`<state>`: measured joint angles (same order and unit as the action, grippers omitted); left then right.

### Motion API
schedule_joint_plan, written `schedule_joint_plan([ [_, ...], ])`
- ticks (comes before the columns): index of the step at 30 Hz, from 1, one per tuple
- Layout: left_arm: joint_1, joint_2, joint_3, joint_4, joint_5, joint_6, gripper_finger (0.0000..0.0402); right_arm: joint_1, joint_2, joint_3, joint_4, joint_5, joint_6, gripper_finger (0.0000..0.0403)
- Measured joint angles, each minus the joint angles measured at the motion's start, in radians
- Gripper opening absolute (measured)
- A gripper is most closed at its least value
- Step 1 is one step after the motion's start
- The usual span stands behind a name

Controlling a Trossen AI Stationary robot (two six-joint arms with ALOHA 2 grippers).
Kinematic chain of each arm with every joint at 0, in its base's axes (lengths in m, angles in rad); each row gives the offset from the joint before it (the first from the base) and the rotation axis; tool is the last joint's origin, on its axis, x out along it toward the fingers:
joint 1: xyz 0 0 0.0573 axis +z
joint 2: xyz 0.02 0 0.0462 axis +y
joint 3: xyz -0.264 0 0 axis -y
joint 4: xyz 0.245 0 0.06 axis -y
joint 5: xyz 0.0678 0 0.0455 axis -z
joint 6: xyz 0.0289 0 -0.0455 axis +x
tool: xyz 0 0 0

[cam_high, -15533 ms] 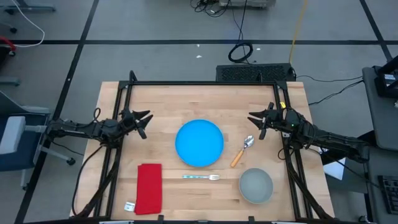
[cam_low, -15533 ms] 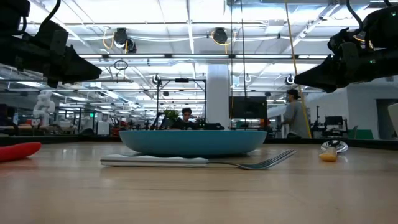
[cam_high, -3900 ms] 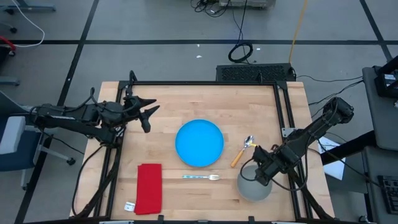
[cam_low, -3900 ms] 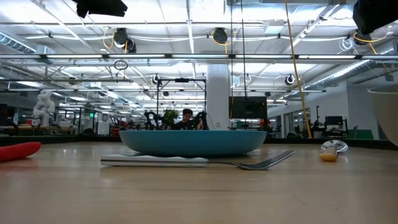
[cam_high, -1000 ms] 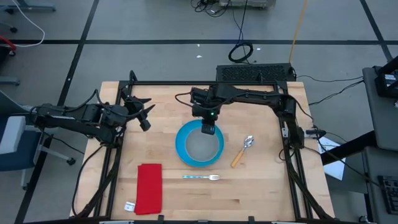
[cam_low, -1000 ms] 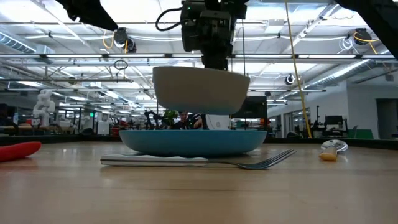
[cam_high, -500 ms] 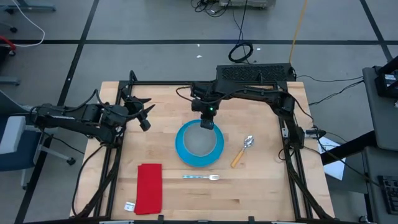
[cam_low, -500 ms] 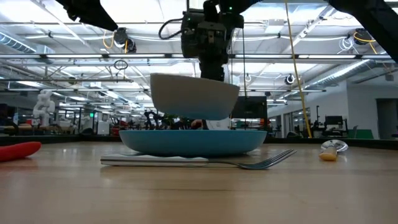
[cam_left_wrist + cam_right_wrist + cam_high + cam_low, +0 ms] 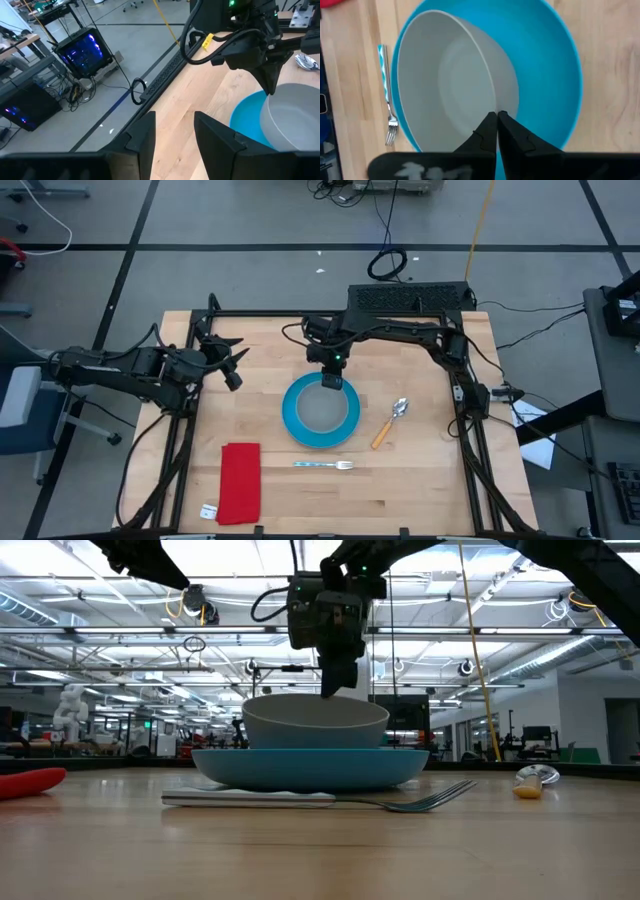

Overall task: Set table place
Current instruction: Put the grey bowl on the blue plate

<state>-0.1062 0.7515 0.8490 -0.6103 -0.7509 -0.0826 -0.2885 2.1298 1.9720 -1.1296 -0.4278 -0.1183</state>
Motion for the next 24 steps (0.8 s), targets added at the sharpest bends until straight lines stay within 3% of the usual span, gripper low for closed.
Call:
schedule_joint_plan([
  [24, 0.0, 0.0, 0.0, 0.0, 0.0, 0.0, 0.0141, 0.0, 0.0, -0.105, 0.1, -0.048, -0.01, 0.0],
])
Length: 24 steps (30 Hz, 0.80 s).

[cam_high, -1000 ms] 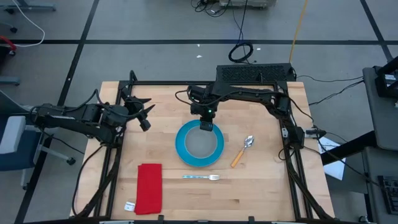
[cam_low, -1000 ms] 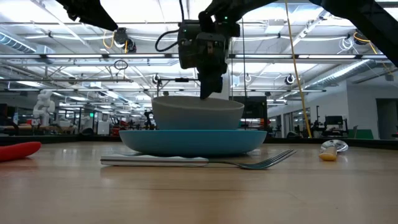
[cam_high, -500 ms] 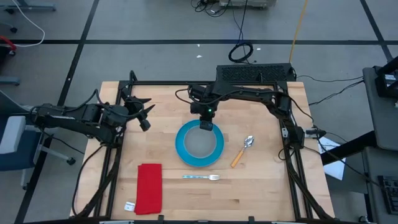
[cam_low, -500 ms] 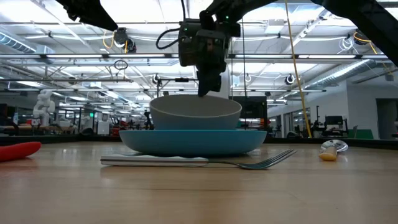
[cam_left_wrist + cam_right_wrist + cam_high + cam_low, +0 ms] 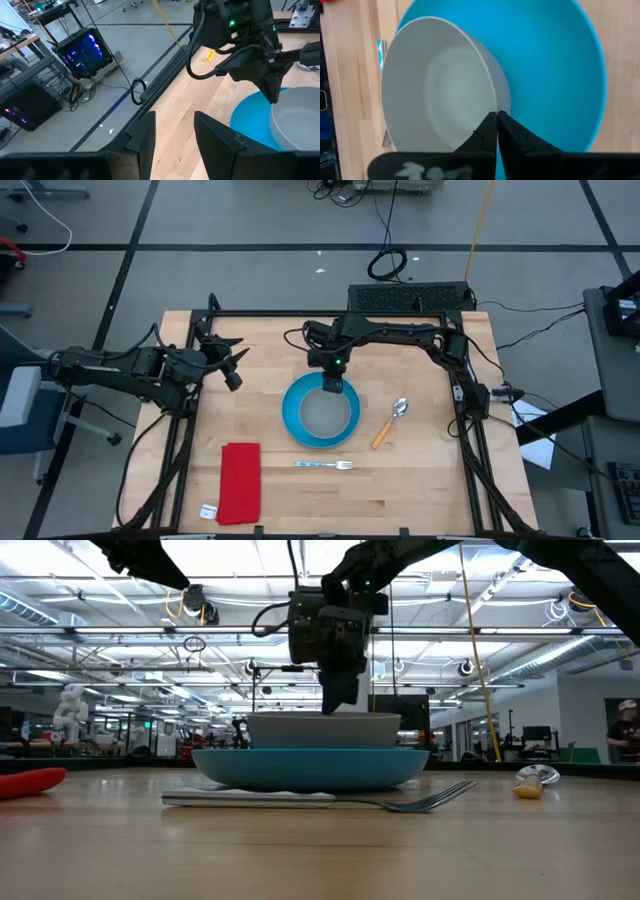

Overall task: Set table place
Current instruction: Put the grey bowl on the blue plate

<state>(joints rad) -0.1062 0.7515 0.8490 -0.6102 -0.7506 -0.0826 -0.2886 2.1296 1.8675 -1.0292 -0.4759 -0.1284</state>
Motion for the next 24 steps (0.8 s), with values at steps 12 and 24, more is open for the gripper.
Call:
schedule_joint_plan([
  [12, 0.0, 0.0, 0.0, 0.0, 0.0, 0.0, 0.0141, -0.007, 0.0, 0.0, 0.029, -0.001, -0.013, 0.0],
  [24, 0.0, 0.0, 0.0, 0.0, 0.0, 0.0, 0.0141, -0.013, 0.0, -0.004, 0.056, -0.001, -0.019, 0.0],
])
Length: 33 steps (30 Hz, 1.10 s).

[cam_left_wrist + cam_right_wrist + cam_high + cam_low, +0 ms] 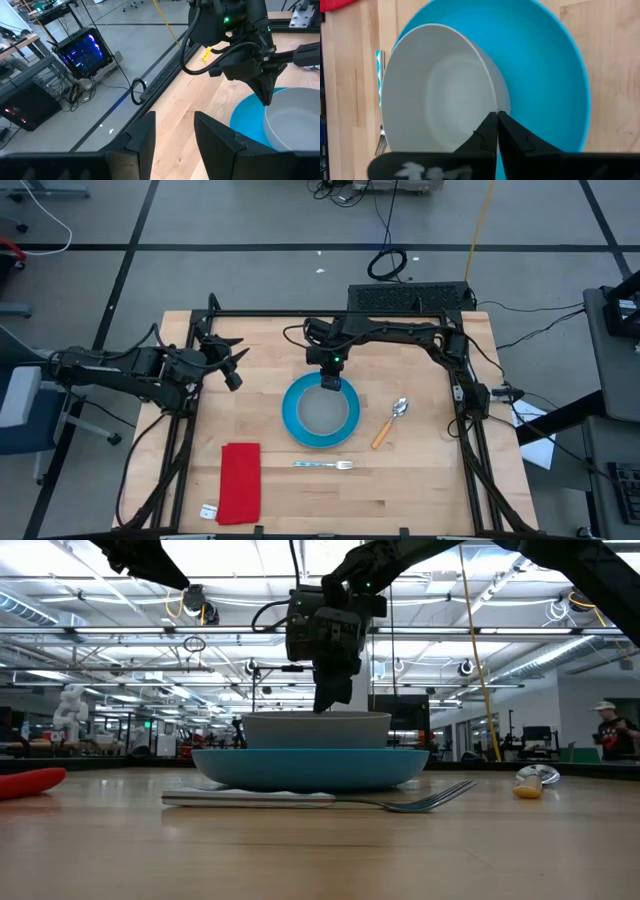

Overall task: Set table place
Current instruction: Put the grey bowl on the blue plate

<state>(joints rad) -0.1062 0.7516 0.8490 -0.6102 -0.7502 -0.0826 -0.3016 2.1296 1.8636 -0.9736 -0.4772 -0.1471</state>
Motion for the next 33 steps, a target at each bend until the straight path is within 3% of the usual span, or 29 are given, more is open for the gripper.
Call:
schedule_joint_plan([
  [23, 0.0, 0.0, 0.0, 0.0, 0.0, 0.0, 0.0141, -0.001, 0.002, -0.046, 0.059, -0.004, -0.028, 0.0002],
  [33, 0.0, 0.0, 0.0, 0.0, 0.0, 0.007, 0.0141, -0.007, 0.002, -0.046, 0.075, -0.002, -0.033, 0.0034],
])
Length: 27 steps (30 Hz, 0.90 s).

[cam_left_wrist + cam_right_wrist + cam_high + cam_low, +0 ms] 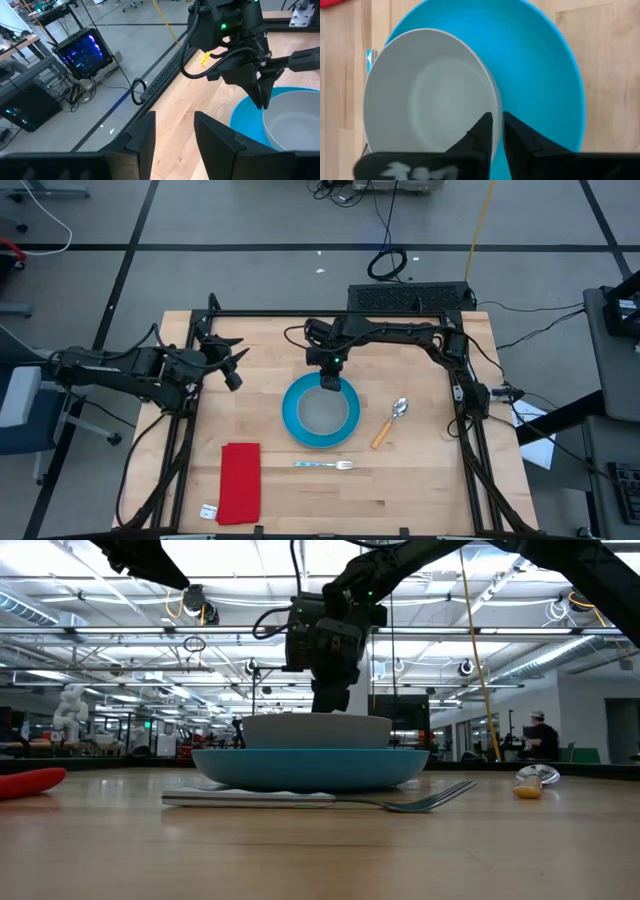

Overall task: Set table place
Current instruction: Put the grey bowl on the blue plate, then put the blue fork to the left of the blue plate

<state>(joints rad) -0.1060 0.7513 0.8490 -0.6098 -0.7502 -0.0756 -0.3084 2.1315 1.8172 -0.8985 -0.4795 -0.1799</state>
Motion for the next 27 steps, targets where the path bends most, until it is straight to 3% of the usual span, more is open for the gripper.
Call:
schedule_joint_plan([
  [11, 0.0, 0.0, 0.0, 0.0, 0.0, 0.003, 0.0141, -0.008, 0.0, 0.005, -0.004, 0.007, 0.003, 0.0045],
  [18, 0.0, 0.0, 0.0, 0.0, 0.0, -0.004, 0.0141, -0.006, -0.001, 0.087, -0.075, 0.014, -0.014, 0.0045],
  [27, 0.0, 0.0, 0.0, 0.0, 0.059, -0.013, 0.0141, 0.028, -0.068, 0.188, -0.306, 0.173, -0.039, 0.0045],
])
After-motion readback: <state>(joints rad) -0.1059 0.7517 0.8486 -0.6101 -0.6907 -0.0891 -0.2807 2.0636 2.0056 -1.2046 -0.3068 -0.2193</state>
